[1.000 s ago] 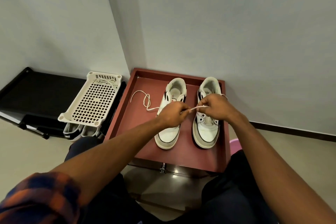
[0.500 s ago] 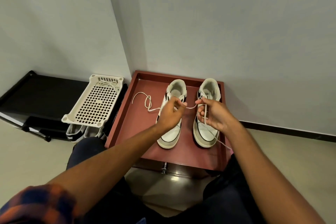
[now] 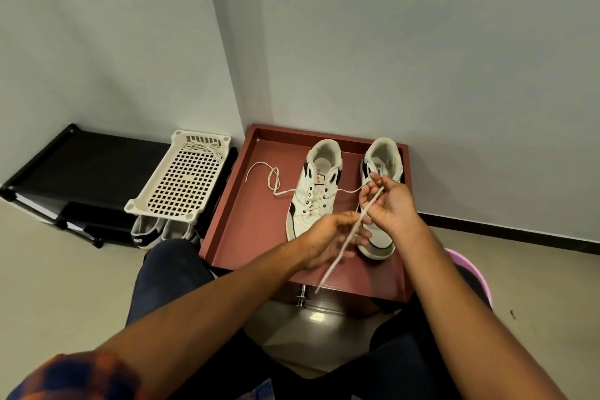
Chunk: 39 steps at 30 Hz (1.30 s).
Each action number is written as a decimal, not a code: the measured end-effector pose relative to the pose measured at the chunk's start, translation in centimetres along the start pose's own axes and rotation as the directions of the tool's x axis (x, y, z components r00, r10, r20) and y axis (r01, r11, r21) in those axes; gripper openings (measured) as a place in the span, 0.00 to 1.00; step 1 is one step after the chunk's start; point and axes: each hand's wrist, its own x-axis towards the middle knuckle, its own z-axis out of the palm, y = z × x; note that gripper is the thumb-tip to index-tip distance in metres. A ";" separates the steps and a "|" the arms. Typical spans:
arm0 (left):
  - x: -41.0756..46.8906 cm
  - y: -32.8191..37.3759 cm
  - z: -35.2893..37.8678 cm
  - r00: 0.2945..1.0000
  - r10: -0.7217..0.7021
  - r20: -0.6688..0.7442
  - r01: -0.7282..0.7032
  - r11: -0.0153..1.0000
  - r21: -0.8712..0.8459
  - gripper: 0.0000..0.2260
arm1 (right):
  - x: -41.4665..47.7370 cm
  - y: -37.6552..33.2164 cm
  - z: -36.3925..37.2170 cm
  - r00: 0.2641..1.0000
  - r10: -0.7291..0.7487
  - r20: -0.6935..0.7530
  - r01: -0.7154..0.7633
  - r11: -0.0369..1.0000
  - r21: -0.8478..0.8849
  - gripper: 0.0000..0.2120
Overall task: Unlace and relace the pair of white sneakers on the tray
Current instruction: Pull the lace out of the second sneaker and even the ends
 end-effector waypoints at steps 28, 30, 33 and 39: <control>-2.3 4.8 -8.4 0.992 0.083 -0.100 0.042 0.518 0.854 0.13 | -2.5 1.8 0.2 0.788 -0.046 0.614 0.494 -0.548 -0.675 0.19; -1.9 5.0 -8.0 0.992 0.092 -0.089 0.036 0.471 0.881 0.14 | -2.2 3.4 0.5 0.757 0.138 0.639 0.622 -0.454 -0.638 0.20; -2.1 5.0 -8.3 0.992 0.097 -0.087 0.033 0.462 0.886 0.16 | -1.2 5.0 -0.3 0.695 0.126 0.708 0.680 -0.435 -0.590 0.07; -3.2 4.1 -10.0 0.976 0.154 -0.151 -0.005 0.717 0.697 0.09 | -0.3 5.7 -2.1 0.745 0.003 0.667 0.602 -0.435 -0.670 0.05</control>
